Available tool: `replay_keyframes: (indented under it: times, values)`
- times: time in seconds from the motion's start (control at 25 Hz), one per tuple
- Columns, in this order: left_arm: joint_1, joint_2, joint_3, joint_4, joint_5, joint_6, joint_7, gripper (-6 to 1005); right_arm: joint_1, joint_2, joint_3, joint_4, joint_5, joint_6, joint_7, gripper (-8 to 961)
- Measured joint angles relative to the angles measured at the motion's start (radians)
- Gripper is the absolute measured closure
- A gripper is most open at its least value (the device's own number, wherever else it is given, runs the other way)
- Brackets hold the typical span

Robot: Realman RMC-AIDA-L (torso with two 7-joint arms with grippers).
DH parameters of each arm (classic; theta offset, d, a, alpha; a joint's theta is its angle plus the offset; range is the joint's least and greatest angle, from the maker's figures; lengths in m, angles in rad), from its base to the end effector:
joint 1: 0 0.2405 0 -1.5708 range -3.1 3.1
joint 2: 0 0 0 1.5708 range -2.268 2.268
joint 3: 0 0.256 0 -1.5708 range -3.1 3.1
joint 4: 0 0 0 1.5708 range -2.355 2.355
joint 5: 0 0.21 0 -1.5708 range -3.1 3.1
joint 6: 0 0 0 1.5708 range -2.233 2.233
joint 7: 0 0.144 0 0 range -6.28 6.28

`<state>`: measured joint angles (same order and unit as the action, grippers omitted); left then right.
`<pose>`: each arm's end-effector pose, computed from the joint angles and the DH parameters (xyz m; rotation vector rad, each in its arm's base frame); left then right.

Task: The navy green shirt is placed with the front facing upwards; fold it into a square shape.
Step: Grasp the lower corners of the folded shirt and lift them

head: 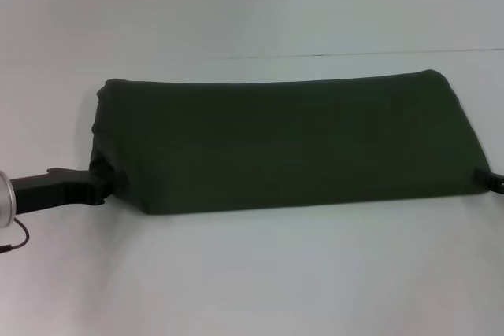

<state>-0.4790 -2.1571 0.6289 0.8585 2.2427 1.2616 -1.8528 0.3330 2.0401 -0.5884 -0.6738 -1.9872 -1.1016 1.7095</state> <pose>-0.3058 0.3470 0.0105 -2.3205 -1.1765 -0.4018 0.3873 0.3143 0.0519 -1.9750 1.2696 0.4808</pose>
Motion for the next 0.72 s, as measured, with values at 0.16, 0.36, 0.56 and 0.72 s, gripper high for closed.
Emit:
replay_keyframes:
  times: [0.16,0.36,0.56,0.72]
  values:
    - [-0.003,0.001,0.000,-0.002,0.000,0.000,0.000,973,0.024,-0.004,0.000,-0.012,-0.066,0.006,0.085,96]
    - [-0.002,-0.001,0.000,-0.003,-0.001,-0.001,0.000,973,0.041,-0.017,0.000,-0.022,-0.100,-0.004,0.123,96]
    - [0.000,-0.003,0.000,-0.004,-0.002,-0.004,0.000,973,0.042,-0.005,0.003,-0.026,-0.101,0.004,0.079,96]
    - [0.000,-0.004,0.000,-0.006,-0.002,-0.009,0.003,973,0.034,0.032,0.047,-0.027,-0.079,0.011,-0.073,97]
